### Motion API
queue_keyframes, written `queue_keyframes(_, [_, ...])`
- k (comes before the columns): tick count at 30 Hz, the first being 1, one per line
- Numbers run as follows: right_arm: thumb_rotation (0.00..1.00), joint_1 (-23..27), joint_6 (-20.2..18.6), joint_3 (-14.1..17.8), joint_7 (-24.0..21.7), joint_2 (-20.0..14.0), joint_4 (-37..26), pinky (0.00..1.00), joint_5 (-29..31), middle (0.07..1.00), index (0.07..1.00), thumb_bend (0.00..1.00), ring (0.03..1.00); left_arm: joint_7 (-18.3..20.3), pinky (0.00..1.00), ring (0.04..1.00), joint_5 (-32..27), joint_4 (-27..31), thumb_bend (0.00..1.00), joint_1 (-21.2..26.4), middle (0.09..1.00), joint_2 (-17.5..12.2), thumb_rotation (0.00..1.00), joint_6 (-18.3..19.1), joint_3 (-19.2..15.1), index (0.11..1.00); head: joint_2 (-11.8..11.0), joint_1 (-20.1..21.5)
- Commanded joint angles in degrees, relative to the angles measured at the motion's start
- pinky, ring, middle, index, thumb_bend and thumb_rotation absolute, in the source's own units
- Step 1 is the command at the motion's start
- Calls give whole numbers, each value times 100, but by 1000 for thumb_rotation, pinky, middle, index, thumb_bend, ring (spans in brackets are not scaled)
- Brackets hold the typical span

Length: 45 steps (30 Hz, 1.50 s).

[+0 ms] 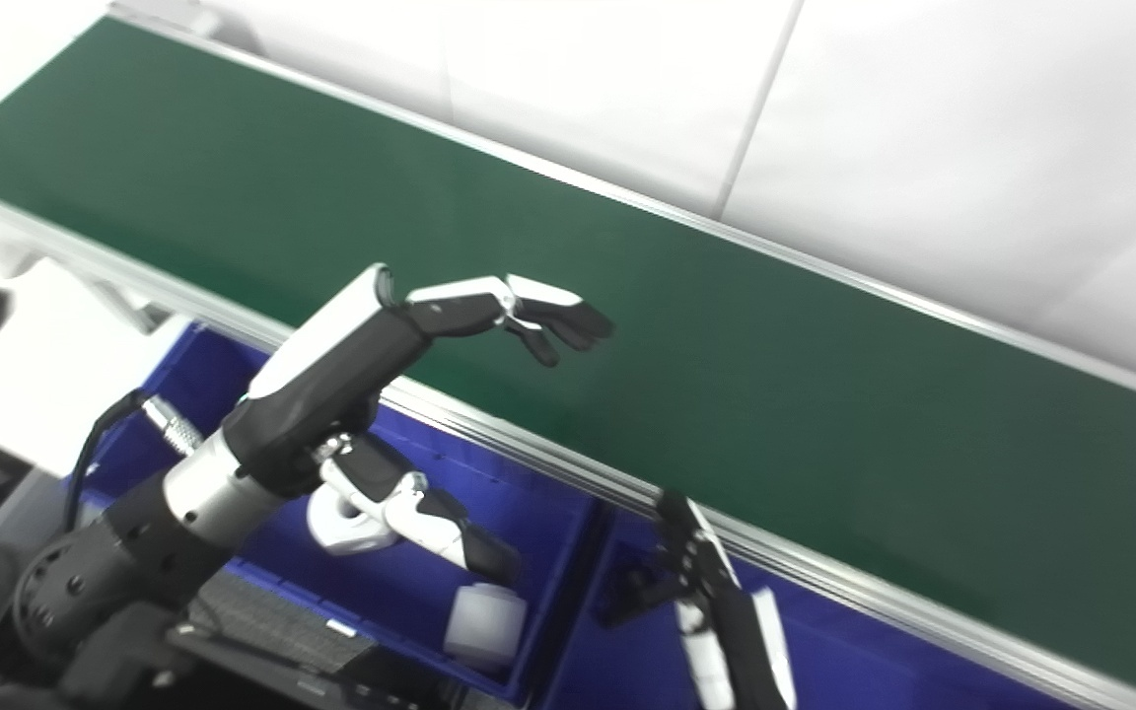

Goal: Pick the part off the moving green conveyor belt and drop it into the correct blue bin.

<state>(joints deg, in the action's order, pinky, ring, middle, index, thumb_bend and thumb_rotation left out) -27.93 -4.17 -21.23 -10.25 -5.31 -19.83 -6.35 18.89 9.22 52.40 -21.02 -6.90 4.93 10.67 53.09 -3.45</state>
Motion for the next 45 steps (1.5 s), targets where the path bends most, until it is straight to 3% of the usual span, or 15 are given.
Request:
queue_keyframes(1, [1000,62,21,-158,64,210,-43,876,-144,928,921,841,926,-286,589,681,-52,-457,706,-323,715,122,249,-534,114,702,-28,638])
queue_keyframes(5, [1000,54,-47,-350,190,464,50,871,-360,941,929,839,931,-491,597,692,114,-1466,682,-717,722,130,246,-1366,240,705,-78,1519])
queue_keyframes(6, [1000,51,-32,-401,246,550,121,878,-439,944,931,841,939,-513,594,698,231,-1798,674,-740,732,49,236,-1538,252,708,-114,1884])
queue_keyframes(7, [1000,44,-21,-429,296,613,181,877,-495,944,929,851,942,-510,605,709,378,-2129,668,-716,746,-41,247,-1659,274,717,-114,1884])
queue_keyframes(8, [1000,32,-10,-473,356,694,252,886,-585,945,928,866,947,-481,628,723,465,-2393,668,-664,759,-164,254,-1709,254,724,-153,2199])
queue_keyframes(12, [1000,-6,-13,-600,590,919,445,923,-831,947,926,875,945,-380,694,782,370,-2922,648,-333,817,-437,335,-1554,185,775,-221,2675])
queue_keyframes(17, [1000,4,63,-748,898,1110,591,904,-1065,942,930,859,924,-134,737,826,356,-3088,644,-41,856,-611,418,-1016,347,809,-228,3115])
queue_keyframes(24, [1000,-16,0,-819,963,1105,529,864,-969,949,938,889,920,-20,740,831,535,-2871,673,-82,857,-739,471,-613,506,813,-149,3030])
queue_keyframes(27, [1000,-5,-9,-812,936,1086,520,865,-930,949,939,893,921,-34,726,824,540,-2878,666,-86,851,-739,479,-573,519,809,-137,3025])
queue_keyframes(41, [1000,269,60,-833,1110,1255,962,853,-1006,945,928,890,919,97,789,862,159,-2915,631,69,875,-939,532,-436,411,832,-188,4054])
queue_keyframes(45, [1000,348,33,-860,1179,1311,1022,840,-1042,941,926,897,914,119,779,861,61,-2914,622,107,879,-996,594,-369,340,839,-171,4241])
